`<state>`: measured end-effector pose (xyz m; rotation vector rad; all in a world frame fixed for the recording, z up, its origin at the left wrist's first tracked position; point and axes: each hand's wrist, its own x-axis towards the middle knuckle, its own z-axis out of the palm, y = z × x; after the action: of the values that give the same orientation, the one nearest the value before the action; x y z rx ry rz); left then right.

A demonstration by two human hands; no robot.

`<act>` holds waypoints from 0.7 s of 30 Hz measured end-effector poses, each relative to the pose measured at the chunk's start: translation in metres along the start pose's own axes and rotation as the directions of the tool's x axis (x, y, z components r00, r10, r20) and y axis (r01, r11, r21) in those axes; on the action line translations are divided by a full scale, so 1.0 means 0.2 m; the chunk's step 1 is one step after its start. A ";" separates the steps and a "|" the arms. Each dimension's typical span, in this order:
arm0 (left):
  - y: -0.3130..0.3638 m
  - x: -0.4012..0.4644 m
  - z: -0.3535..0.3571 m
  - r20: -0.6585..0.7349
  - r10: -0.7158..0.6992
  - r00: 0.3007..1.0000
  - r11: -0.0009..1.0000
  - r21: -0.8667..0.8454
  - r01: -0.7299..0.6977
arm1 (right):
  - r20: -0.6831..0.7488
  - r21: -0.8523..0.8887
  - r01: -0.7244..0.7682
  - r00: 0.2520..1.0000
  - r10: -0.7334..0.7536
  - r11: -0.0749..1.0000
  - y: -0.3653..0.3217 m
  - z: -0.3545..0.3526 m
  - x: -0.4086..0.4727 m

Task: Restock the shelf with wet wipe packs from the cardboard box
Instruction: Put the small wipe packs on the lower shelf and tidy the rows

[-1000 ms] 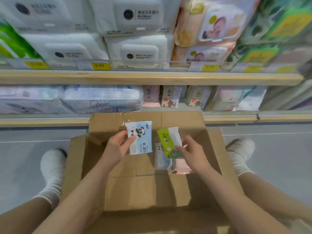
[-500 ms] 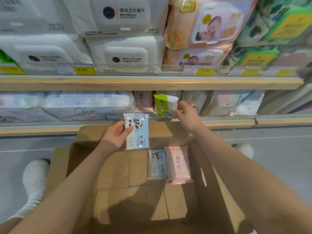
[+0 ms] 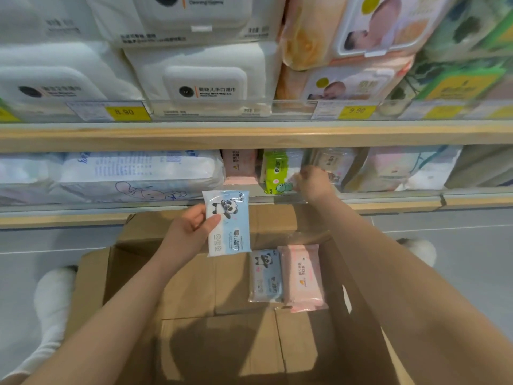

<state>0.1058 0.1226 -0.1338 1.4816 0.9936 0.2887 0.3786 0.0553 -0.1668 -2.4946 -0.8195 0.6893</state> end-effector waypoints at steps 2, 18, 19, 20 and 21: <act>0.00 -0.01 0.01 -0.005 -0.006 1.000 1.000 -0.011 0.006 | -0.074 0.050 0.034 0.997 -0.030 0.998 -0.01 -0.04 -0.07; 0.52 0.08 0.57 0.071 0.222 0.972 0.974 -0.060 -0.218 | 0.098 -0.191 0.150 0.986 -0.133 0.970 0.52 -0.28 -0.87; 0.53 0.11 0.60 0.067 0.228 0.971 0.973 -0.051 -0.225 | 0.121 -0.159 0.146 0.984 -0.127 0.976 0.54 -0.27 -0.88; 0.53 0.13 0.62 0.073 0.225 0.972 0.974 -0.037 -0.223 | 0.128 -0.130 0.140 0.984 -0.123 0.982 0.56 -0.26 -0.89; 0.53 0.16 0.65 0.082 0.219 0.972 0.976 -0.031 -0.217 | 0.119 -0.107 0.140 0.985 -0.127 0.984 0.57 -0.26 -0.88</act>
<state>0.2582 0.0709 -0.0771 1.5727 0.7580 0.3897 0.3318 -0.1524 -0.1296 -2.4913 -1.0852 0.7596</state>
